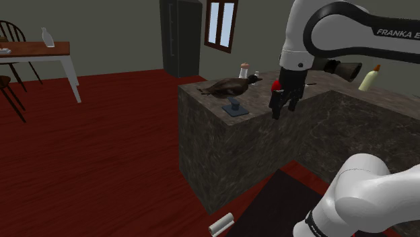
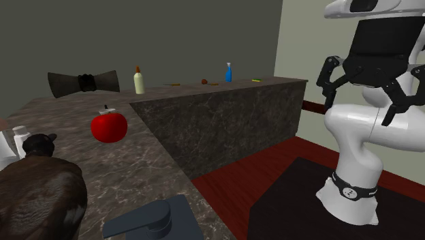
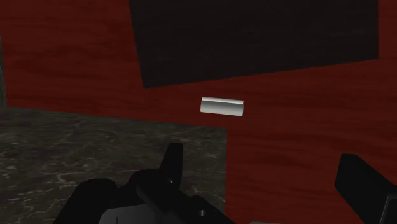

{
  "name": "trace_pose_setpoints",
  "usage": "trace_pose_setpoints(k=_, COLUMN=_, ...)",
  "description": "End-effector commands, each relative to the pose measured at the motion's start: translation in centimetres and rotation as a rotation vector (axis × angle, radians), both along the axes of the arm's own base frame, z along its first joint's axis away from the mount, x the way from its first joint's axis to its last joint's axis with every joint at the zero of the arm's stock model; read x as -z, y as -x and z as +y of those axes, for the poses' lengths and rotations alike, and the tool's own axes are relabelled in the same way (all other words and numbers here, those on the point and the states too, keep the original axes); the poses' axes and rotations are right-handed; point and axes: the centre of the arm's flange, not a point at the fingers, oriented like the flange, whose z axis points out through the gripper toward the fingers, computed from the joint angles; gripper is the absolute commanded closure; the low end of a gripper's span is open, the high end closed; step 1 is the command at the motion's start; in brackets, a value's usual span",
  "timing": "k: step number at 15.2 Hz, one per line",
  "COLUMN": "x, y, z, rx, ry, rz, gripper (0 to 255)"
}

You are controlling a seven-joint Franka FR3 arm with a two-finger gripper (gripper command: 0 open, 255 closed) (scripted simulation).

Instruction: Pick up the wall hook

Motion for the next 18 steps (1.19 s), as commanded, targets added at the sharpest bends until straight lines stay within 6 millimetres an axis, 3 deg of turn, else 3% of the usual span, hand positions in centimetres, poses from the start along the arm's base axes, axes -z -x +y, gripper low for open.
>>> trace_pose_setpoints(k=1, x=0.0, y=0.0, z=0.0, rx=0.0, ry=0.0, rz=0.0, gripper=0)
trace_pose_setpoints(k=18, x=7.0, y=-16.9, z=-12.0, rx=-0.067, ry=-0.001, rz=-0.04, gripper=0)
